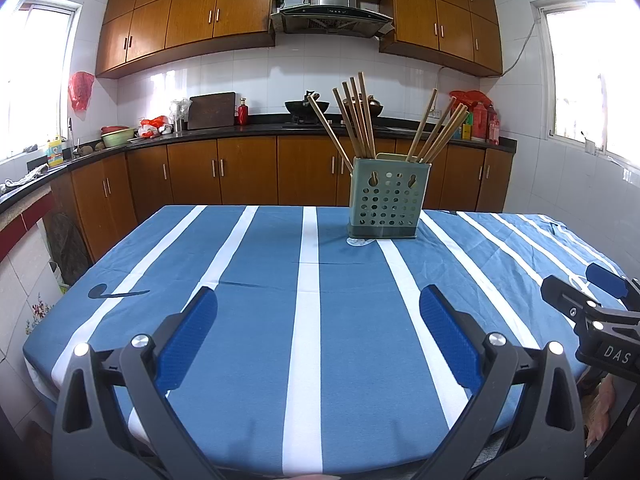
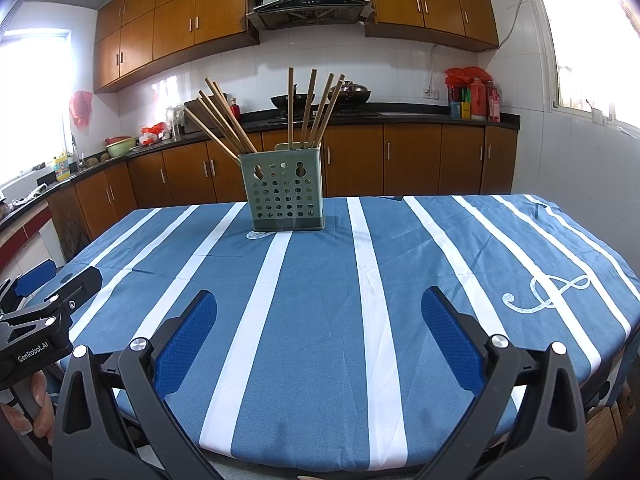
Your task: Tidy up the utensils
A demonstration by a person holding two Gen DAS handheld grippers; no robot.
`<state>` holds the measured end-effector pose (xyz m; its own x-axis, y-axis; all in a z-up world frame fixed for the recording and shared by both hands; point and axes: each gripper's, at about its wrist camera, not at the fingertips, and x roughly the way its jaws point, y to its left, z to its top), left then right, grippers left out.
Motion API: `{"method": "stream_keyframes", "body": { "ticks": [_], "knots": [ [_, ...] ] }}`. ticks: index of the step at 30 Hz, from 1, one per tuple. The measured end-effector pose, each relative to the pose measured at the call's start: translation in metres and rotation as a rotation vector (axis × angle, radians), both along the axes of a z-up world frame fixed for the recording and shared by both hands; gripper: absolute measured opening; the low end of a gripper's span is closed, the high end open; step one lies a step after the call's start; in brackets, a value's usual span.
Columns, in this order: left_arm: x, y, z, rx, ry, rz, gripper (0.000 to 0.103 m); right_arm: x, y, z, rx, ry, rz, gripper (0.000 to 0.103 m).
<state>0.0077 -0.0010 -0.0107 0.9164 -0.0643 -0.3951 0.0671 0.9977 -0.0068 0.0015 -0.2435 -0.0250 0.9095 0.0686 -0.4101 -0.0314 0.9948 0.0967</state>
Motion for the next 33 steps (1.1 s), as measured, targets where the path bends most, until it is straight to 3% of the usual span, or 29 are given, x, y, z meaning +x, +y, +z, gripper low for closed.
{"method": "stream_keyframes", "body": {
  "ticks": [33],
  "knots": [
    [0.0, -0.002, -0.0005, -0.001, 0.003, 0.0, 0.099, -0.0018, 0.0027, -0.003, 0.005, 0.006, -0.003, 0.101]
  ]
}}
